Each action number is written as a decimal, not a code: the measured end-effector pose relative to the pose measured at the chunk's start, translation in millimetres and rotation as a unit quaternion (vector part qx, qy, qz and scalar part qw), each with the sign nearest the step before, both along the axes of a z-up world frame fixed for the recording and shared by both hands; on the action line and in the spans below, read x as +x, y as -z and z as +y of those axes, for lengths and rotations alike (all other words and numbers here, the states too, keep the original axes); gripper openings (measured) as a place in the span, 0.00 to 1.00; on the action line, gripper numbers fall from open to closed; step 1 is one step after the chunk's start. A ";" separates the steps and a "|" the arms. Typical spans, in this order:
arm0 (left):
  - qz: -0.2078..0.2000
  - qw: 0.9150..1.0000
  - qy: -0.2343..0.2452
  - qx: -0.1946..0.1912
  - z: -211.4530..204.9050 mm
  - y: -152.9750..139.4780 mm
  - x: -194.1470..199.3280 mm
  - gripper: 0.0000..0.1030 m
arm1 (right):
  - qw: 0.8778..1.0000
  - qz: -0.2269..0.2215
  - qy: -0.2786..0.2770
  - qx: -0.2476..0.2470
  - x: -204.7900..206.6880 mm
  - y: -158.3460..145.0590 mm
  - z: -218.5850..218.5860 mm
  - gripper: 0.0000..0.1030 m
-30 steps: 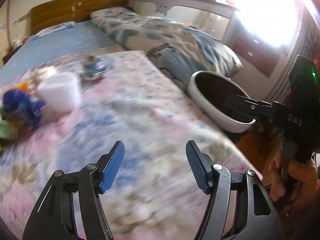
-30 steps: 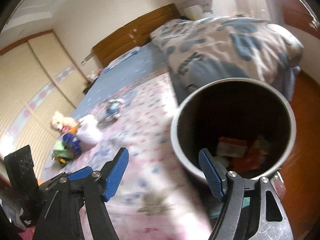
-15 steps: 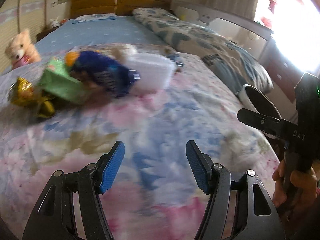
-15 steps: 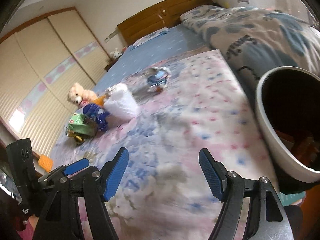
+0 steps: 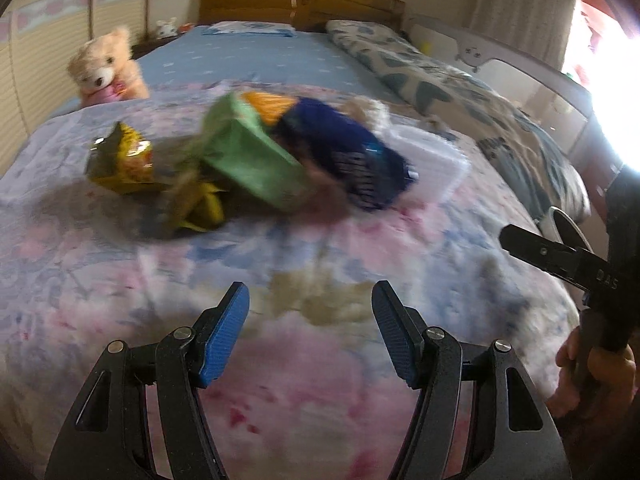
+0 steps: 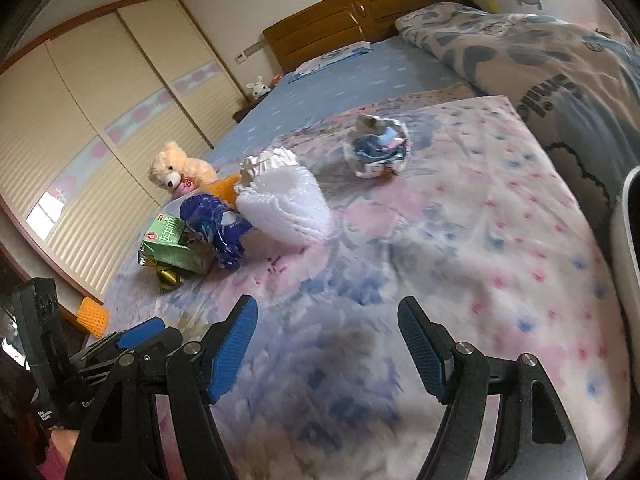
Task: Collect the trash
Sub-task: 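Move both tools back to the pile and grasp the white plastic cup with the right tool, then grasp the green pouch with the left tool while the right tool carries the cup toward the bin, then hold the cup and pouch over the bin and open both tools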
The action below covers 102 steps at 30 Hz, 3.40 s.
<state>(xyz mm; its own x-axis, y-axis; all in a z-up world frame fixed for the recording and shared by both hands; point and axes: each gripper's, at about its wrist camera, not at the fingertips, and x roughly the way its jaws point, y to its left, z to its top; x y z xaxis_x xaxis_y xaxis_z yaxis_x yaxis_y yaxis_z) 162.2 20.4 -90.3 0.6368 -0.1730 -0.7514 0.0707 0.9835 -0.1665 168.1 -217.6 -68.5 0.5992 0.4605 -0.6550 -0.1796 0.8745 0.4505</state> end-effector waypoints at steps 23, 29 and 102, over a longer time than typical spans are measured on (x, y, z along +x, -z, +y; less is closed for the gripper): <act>-0.006 0.998 -0.056 0.023 55.0 6.0 66.4 0.44 | 0.999 -0.001 -0.031 -0.027 85.3 5.3 48.7 0.21; -0.020 0.998 -0.055 0.026 53.6 0.0 43.9 0.37 | 1.000 -0.002 -0.021 -0.009 63.0 6.4 37.4 0.18; -0.056 0.946 0.320 0.007 -267.4 -48.6 -30.4 0.33 | 0.976 0.000 0.217 -0.025 -114.0 -23.5 -221.7 0.18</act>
<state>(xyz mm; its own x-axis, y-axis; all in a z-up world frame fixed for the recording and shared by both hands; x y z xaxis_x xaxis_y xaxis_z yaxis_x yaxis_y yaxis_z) 131.8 -246.9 -41.8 0.4809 -0.5402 -0.6906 0.6683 0.7357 -0.1100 54.1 -439.3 -45.0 0.7311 0.1309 -0.6696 0.2123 0.8891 0.4056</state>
